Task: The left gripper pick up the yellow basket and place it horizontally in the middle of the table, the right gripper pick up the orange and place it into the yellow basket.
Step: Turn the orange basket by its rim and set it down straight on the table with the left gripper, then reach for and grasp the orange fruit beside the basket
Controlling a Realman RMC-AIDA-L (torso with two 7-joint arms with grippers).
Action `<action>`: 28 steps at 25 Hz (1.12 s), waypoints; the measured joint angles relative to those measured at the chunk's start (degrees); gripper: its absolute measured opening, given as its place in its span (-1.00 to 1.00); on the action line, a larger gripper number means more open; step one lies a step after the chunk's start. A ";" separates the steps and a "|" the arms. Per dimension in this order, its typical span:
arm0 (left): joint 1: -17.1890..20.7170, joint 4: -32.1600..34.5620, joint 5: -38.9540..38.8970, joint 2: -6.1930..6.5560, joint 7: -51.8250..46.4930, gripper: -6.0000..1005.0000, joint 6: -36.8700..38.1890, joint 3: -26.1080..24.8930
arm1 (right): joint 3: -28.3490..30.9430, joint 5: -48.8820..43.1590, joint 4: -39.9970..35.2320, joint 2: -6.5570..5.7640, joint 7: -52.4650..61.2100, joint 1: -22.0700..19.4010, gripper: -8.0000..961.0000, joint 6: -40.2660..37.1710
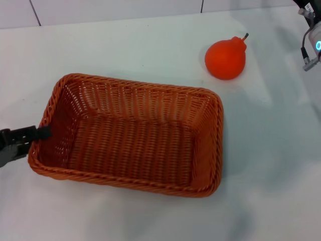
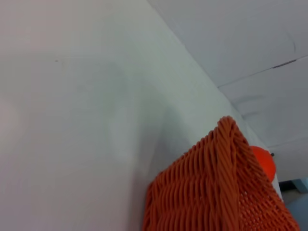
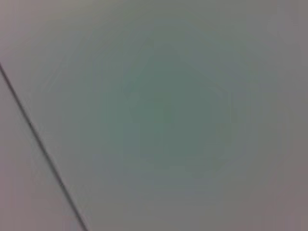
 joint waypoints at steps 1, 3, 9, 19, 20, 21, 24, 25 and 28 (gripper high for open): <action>0.23 0.00 -0.05 0.04 0.42 0.11 0.06 -0.18 | -0.92 -0.02 -0.30 -0.04 0.18 0.03 0.89 0.46; 0.65 -0.24 -0.80 0.12 2.77 0.11 -0.10 -2.10 | -5.20 -0.21 -2.32 -0.25 2.10 -0.12 0.89 2.53; -0.19 -5.97 -9.70 -0.22 24.17 0.10 -1.46 -14.77 | -17.36 -12.70 -14.55 -2.63 19.00 -2.93 0.89 10.74; -0.49 -27.23 -33.66 -0.93 69.07 0.10 0.38 -20.49 | -17.17 -74.59 -31.71 -12.65 75.66 -0.66 0.89 0.60; -0.49 -28.99 -34.66 -0.96 73.13 0.10 1.14 -20.44 | -15.52 -80.49 -33.53 -12.81 79.41 -0.14 0.89 -1.60; -0.51 -30.36 -35.18 -0.98 75.79 0.10 1.70 -20.44 | -13.42 -86.90 -35.32 -12.89 82.98 0.58 0.89 -4.32; -0.74 -34.57 -36.15 -1.06 84.55 0.09 3.57 -20.44 | -8.14 -102.30 -37.15 -12.76 88.69 3.34 0.89 -11.19; -0.85 -35.36 -36.19 -1.08 85.77 0.09 3.73 -20.37 | -6.82 -106.64 -37.13 -12.61 89.56 4.47 0.89 -12.70; -1.01 -36.01 -35.83 -1.08 86.41 0.09 3.76 -19.94 | -7.15 -111.26 -36.41 -12.03 90.06 5.84 0.89 -13.70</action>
